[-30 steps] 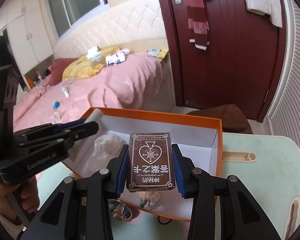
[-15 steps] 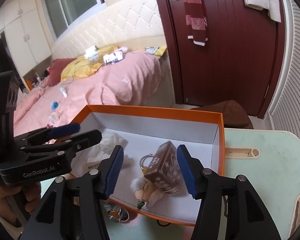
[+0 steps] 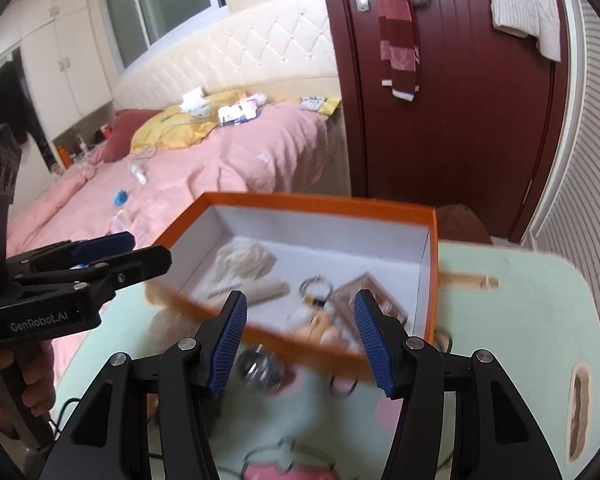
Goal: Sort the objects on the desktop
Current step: 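Grasp the tan plush with the left gripper while the right gripper reaches toward the black pouch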
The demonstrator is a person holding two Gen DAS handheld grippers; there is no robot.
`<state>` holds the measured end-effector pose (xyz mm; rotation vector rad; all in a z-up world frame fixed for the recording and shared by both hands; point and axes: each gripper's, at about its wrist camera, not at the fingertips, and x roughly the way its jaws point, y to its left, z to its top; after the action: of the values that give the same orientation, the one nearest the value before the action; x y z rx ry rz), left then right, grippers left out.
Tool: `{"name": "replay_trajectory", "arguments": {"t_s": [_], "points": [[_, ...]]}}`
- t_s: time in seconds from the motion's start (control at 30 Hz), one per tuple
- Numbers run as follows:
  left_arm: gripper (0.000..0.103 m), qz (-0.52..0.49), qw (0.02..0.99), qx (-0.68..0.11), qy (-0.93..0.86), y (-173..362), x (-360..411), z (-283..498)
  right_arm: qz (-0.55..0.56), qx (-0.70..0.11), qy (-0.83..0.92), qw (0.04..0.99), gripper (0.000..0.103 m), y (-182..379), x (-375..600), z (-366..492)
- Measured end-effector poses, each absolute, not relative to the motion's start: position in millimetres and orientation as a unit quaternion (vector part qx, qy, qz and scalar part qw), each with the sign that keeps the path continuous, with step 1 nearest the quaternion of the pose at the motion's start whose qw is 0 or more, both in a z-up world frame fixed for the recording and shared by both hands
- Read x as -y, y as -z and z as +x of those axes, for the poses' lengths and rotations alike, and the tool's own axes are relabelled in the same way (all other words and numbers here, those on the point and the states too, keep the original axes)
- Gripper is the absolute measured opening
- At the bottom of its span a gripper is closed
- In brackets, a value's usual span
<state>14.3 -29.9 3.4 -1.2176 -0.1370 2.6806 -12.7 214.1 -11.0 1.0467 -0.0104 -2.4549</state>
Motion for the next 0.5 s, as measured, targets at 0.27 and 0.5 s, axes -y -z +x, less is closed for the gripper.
{"name": "replay_trajectory", "arguments": {"t_s": [0.27, 0.5], "points": [[0.069, -0.432, 0.079, 0.052, -0.897, 19, 37, 68, 0.403, -0.03, 0.883, 0.238, 0.058, 23, -216, 33], [0.069, -0.454, 0.059, 0.067, -0.886, 49, 44, 86, 0.461, -0.037, 0.866, 0.188, 0.059, 64, -219, 33]]}}
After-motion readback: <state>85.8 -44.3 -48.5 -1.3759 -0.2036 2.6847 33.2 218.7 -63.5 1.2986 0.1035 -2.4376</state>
